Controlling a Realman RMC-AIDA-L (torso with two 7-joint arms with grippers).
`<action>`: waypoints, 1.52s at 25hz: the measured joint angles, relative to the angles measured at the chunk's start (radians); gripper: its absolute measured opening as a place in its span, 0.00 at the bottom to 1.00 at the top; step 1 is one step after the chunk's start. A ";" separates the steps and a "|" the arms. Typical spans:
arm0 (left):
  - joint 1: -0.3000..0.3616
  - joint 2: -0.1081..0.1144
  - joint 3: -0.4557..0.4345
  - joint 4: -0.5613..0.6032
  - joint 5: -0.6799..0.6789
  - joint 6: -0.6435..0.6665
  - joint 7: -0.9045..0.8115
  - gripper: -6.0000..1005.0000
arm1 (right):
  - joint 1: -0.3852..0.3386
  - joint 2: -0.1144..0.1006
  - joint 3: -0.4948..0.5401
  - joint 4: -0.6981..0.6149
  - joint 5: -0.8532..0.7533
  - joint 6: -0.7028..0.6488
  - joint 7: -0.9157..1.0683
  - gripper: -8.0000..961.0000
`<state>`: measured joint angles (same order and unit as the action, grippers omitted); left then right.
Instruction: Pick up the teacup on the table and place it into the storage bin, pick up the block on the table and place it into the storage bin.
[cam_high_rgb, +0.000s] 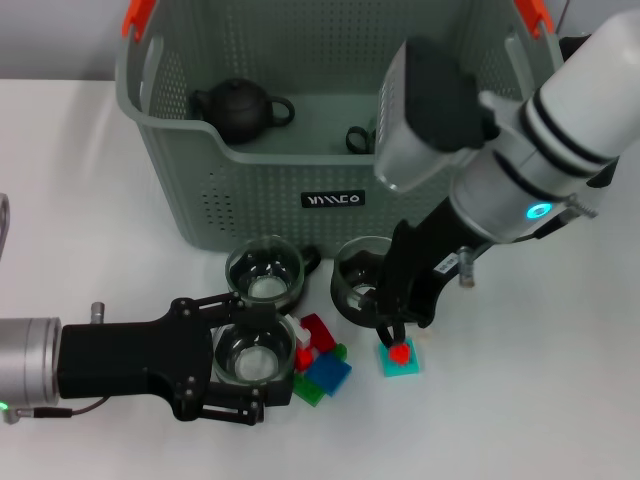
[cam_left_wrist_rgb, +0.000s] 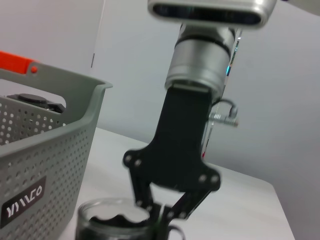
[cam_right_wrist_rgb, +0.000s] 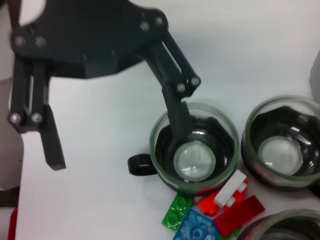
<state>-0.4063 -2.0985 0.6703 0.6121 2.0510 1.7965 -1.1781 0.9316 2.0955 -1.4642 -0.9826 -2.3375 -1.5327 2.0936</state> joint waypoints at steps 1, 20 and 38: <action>0.000 0.000 0.000 0.000 0.000 0.000 0.000 0.87 | -0.001 0.000 0.014 -0.015 -0.002 -0.018 0.000 0.07; -0.011 0.003 -0.002 0.002 -0.005 0.004 0.000 0.87 | 0.072 -0.018 0.499 -0.303 0.126 -0.320 -0.024 0.07; -0.016 0.008 -0.001 0.003 -0.002 0.014 0.012 0.87 | 0.133 -0.124 0.518 0.219 0.026 0.352 0.030 0.07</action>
<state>-0.4220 -2.0906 0.6689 0.6152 2.0485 1.8102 -1.1657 1.0642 1.9713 -0.9459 -0.7639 -2.3114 -1.1804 2.1236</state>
